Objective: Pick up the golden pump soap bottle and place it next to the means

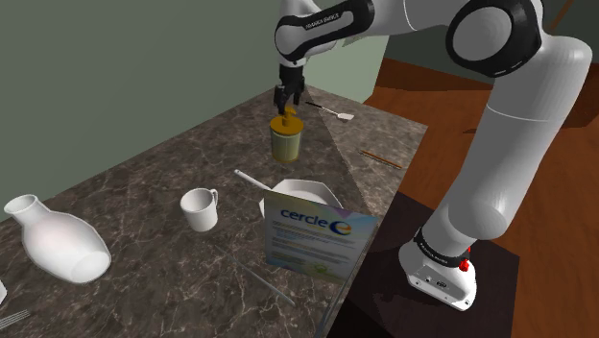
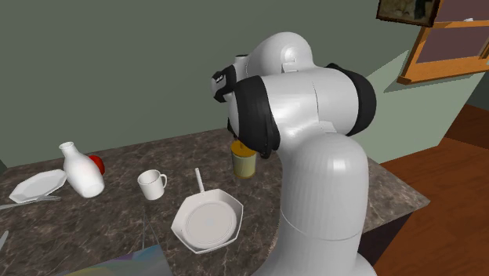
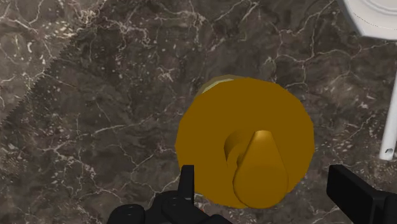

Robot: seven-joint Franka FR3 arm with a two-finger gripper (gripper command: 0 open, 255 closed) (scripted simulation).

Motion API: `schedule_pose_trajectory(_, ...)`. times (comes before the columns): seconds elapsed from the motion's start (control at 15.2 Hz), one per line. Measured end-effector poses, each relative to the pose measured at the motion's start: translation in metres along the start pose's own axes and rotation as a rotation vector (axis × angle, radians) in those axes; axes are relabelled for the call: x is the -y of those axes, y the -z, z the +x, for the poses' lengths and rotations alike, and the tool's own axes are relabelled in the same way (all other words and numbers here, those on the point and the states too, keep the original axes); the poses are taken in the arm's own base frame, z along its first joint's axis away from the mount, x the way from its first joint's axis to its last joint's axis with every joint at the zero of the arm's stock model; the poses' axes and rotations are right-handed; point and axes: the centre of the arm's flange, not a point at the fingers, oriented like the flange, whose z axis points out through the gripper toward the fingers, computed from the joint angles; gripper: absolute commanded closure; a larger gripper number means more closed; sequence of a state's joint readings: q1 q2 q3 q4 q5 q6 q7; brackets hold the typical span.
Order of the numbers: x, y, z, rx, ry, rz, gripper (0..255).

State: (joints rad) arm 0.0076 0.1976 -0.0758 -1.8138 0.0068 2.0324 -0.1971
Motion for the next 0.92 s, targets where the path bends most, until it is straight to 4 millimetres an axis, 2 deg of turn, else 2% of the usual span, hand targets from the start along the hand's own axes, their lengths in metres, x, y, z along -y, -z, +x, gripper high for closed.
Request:
schedule_pose_trajectory(0.33,0.0,-0.021,0.0,0.0,0.0,0.0,0)
schedule_pose_trajectory(0.66,0.001,-0.023,0.0,-0.001,0.0,0.0,0)
schedule_pose_trajectory(0.73,0.001,-0.023,0.0,-0.001,0.0,0.0,255)
schedule_pose_trajectory(0.92,0.001,-0.023,0.0,-0.001,0.0,0.0,255)
